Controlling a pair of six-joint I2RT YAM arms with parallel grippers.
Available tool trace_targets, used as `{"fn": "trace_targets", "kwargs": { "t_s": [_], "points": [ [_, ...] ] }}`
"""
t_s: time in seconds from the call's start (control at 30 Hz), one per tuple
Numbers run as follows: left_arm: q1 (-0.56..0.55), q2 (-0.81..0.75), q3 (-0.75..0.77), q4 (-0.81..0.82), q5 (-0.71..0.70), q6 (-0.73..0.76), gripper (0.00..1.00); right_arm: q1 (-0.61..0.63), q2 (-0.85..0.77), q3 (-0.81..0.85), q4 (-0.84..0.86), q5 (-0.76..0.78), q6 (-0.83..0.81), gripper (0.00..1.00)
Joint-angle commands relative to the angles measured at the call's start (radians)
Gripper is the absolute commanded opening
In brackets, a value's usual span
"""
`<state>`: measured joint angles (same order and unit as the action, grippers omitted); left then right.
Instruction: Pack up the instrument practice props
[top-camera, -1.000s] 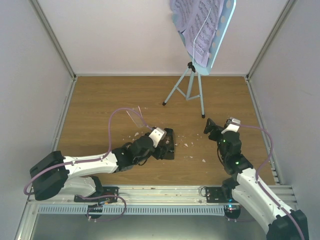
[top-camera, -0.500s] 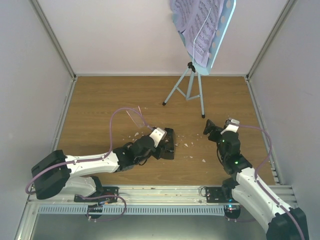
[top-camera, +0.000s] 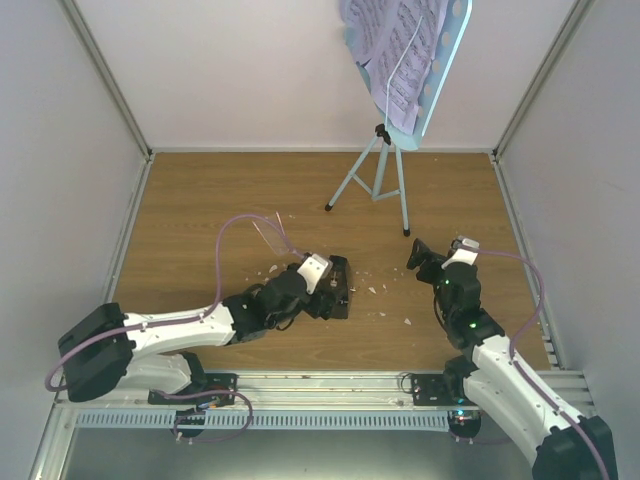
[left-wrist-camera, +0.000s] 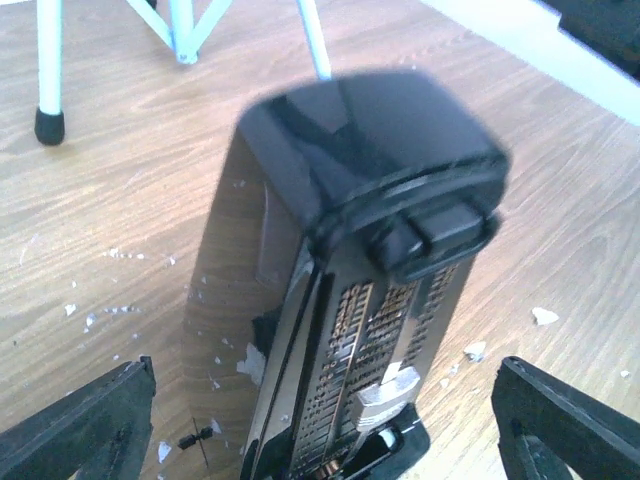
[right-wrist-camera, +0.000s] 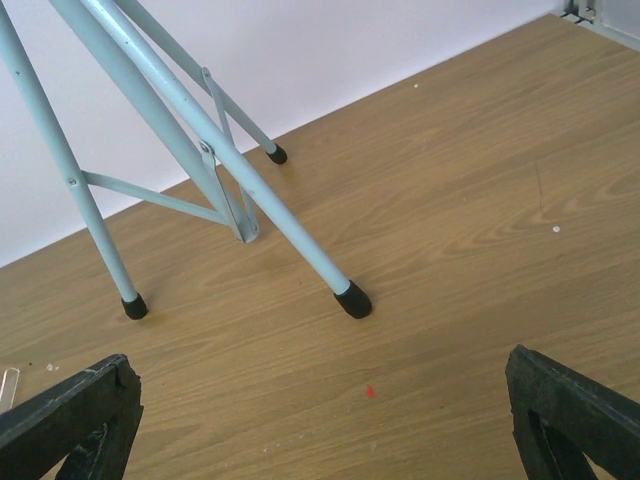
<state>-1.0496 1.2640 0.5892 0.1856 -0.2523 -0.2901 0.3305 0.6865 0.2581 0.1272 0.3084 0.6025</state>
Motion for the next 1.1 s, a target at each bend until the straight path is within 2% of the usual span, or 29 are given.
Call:
{"fn": "trace_targets", "kwargs": {
  "t_s": [0.0,0.2,0.3,0.37,0.47,0.6,0.77,1.07],
  "points": [
    [-0.003,-0.112,0.021,0.007,0.002,-0.003,0.93,-0.011,-0.02,-0.007,-0.002,0.01,0.001,1.0],
    [0.011,-0.314,0.035,-0.1,-0.082,0.025,0.96,-0.01,-0.041,-0.013,-0.001,-0.003,-0.026,1.0],
    [0.123,-0.327,0.107,-0.247,-0.089,0.009,0.89,-0.01,-0.038,-0.011,0.005,-0.002,-0.066,1.0],
    [0.273,-0.28,0.158,-0.365,-0.03,-0.024,0.84,-0.01,-0.029,-0.003,-0.012,0.02,-0.083,1.0],
    [0.506,-0.185,0.183,-0.384,0.139,-0.068,0.82,-0.01,-0.012,0.015,-0.044,0.044,-0.096,1.0],
    [0.673,-0.039,0.218,-0.351,0.231,-0.152,0.79,-0.011,-0.006,0.01,-0.059,0.049,-0.093,1.0],
    [0.758,0.176,0.298,-0.355,0.228,-0.221,0.76,-0.011,-0.043,-0.031,-0.025,0.037,-0.084,1.0],
    [0.773,0.435,0.437,-0.336,0.239,-0.214,0.57,-0.01,-0.044,-0.048,0.006,0.001,-0.096,1.0]
  ]
}}
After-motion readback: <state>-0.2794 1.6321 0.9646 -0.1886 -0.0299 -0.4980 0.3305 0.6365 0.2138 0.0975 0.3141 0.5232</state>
